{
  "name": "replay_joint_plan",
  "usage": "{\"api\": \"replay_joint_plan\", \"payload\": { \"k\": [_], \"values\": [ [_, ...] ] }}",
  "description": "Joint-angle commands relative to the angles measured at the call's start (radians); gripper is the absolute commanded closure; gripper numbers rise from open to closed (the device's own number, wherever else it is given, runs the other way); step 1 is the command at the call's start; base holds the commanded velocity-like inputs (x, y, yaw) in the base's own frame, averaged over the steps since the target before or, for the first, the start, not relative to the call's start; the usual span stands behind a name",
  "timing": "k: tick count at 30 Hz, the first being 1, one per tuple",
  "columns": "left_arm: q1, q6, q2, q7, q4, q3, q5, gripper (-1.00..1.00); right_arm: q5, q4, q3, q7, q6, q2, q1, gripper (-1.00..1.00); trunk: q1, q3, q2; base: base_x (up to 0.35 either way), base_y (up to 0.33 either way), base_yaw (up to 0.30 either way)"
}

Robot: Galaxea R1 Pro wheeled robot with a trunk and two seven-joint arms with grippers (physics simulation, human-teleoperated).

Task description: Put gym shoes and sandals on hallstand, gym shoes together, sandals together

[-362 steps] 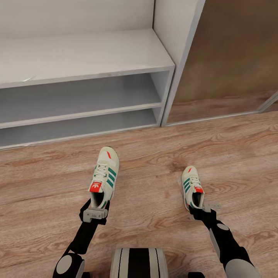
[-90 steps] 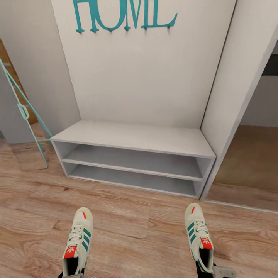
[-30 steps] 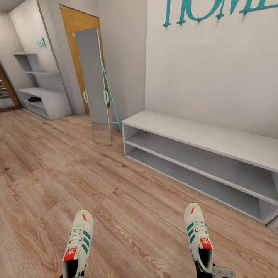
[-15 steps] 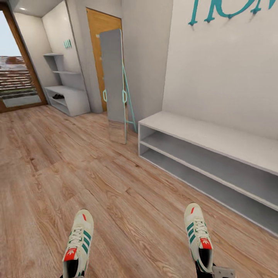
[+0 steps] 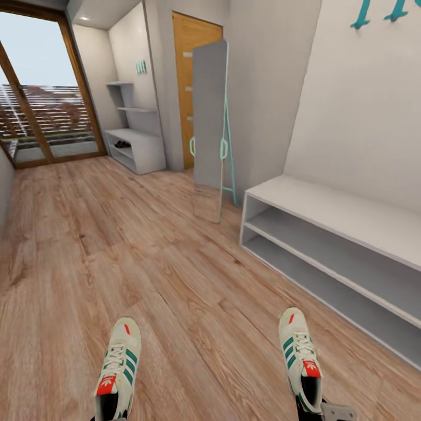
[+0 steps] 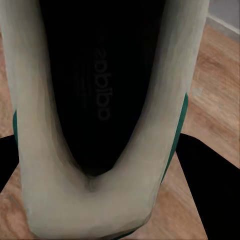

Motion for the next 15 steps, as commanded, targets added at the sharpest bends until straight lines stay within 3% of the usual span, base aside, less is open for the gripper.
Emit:
{"api": "replay_joint_plan", "payload": {
  "k": [1, 15],
  "values": [
    [0.000, -0.001, -0.002, -0.009, -0.001, 0.007, -0.005, 1.00, 0.004, 0.000, -0.008, 0.008, -0.004, 0.001, -0.001, 1.00, 0.000, -0.001, 0.000, 0.282, 0.208, 0.274],
    [-0.001, -0.001, -0.002, -0.009, -0.001, 0.007, -0.005, 1.00, 0.004, 0.000, -0.008, 0.008, -0.004, 0.001, -0.001, 1.00, 0.000, -0.001, 0.000, 0.281, 0.210, 0.274]
  ]
}}
